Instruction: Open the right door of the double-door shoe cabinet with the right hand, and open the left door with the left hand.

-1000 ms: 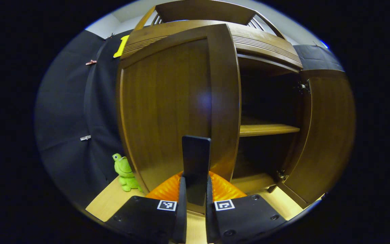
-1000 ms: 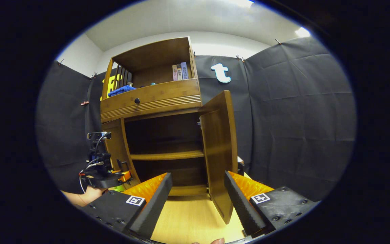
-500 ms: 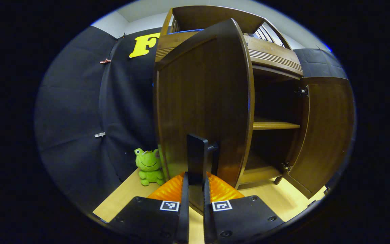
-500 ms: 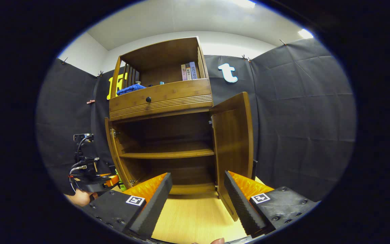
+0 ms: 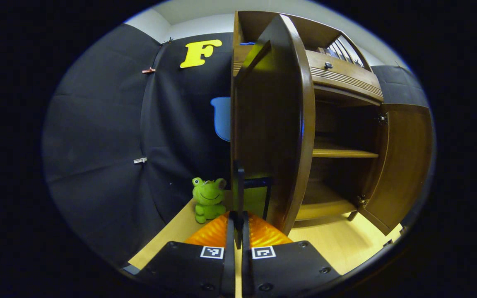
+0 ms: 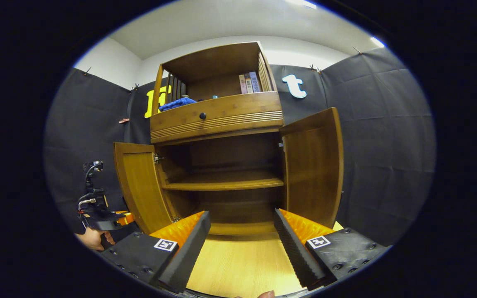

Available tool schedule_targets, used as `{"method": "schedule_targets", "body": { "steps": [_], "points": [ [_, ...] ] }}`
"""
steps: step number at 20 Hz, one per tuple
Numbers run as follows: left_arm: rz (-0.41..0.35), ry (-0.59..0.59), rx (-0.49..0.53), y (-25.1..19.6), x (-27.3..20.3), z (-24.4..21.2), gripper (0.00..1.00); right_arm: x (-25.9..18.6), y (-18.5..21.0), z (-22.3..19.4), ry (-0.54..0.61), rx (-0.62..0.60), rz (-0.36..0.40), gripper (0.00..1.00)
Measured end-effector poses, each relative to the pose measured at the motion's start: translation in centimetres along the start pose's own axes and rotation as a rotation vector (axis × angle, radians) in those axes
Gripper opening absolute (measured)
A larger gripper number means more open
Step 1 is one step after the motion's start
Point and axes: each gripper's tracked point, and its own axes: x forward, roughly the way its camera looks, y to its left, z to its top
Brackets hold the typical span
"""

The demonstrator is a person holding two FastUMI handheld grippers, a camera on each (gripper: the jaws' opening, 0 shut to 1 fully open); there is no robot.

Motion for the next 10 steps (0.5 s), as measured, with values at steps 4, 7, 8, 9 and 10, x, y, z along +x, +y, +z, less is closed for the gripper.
{"method": "schedule_targets", "body": {
  "steps": [4, 7, 8, 9, 10],
  "points": [
    [0.002, 0.004, -0.018, 2.3, -0.2, -0.2, 0.08, 0.4, 2.1, -0.6, 0.013, -0.017, 0.042, 0.94],
    [-0.007, -0.002, -0.067, 3.9, -0.4, 0.0, 0.05, 0.8, 3.7, -0.9, 0.027, -0.022, 0.076, 0.98],
    [-0.017, -0.005, -0.072, 4.2, -0.5, -0.1, 0.06, 0.9, 4.3, -0.8, 0.028, -0.022, 0.091, 0.98],
    [-0.023, -0.016, -0.067, 4.2, -0.6, 0.2, 0.06, 1.0, 4.9, -0.6, 0.025, -0.025, 0.101, 0.98],
    [-0.026, -0.027, -0.060, 4.1, -0.7, 0.5, 0.07, 1.3, 5.2, -0.4, 0.022, -0.031, 0.109, 0.98]
  ]
}}
